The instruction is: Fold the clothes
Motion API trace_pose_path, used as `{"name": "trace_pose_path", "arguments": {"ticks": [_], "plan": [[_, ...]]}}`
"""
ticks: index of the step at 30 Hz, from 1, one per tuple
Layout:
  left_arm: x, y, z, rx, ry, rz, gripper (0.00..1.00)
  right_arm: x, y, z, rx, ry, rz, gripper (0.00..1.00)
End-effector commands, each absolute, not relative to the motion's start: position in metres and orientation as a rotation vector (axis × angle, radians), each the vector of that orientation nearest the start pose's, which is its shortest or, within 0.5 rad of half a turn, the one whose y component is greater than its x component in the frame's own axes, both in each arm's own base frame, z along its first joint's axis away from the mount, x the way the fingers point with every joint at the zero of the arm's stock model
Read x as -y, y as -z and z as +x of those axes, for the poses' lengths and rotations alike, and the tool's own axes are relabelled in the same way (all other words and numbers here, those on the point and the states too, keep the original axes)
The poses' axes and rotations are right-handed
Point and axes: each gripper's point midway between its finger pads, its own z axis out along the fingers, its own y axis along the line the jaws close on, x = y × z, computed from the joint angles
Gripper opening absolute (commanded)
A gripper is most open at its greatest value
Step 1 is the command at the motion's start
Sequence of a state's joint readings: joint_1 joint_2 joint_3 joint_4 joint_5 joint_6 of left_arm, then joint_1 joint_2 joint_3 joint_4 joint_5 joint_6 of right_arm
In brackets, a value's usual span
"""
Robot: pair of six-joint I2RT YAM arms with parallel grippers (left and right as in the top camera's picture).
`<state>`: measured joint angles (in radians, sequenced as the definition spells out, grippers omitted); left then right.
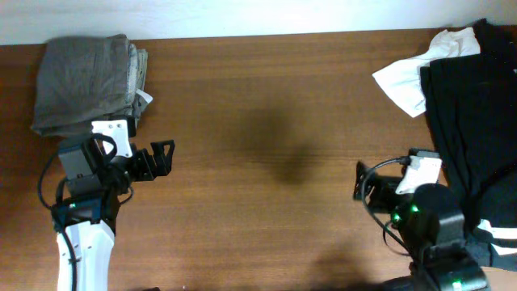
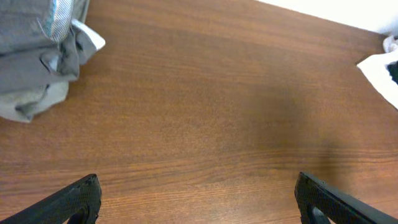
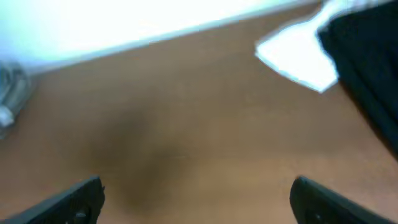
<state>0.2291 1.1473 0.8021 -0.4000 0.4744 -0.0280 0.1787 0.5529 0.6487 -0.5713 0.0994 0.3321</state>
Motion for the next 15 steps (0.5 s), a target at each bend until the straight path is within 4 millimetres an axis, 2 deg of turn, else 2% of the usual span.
{"name": "trace_pose_path", "arguments": {"ticks": [1, 4, 7, 10, 15], "plan": [[0.001, -0.16, 0.34, -2.295, 0.455, -0.08, 0.99, -0.018, -0.194, 0.248, -1.951, -0.283, 0.253, 0.99], [0.001, -0.152, 0.341, -2.316, 0.462, -0.088, 0.99, -0.017, -0.179, 0.251, -1.82, -0.313, 0.235, 0.99], [0.0, -0.15, 0.341, -2.323, 0.464, -0.091, 0.99, -0.016, -0.179, 0.251, -1.691, -0.314, 0.204, 0.99], [0.0, -0.15, 0.341, -2.323, 0.464, -0.091, 0.99, -0.014, -0.173, 0.25, -1.661, -0.295, 0.188, 0.99], [0.0, -0.15, 0.341, -2.323, 0.464, -0.091, 0.99, -0.014, -0.184, 0.247, -1.589, -0.182, 0.059, 0.99]]}}
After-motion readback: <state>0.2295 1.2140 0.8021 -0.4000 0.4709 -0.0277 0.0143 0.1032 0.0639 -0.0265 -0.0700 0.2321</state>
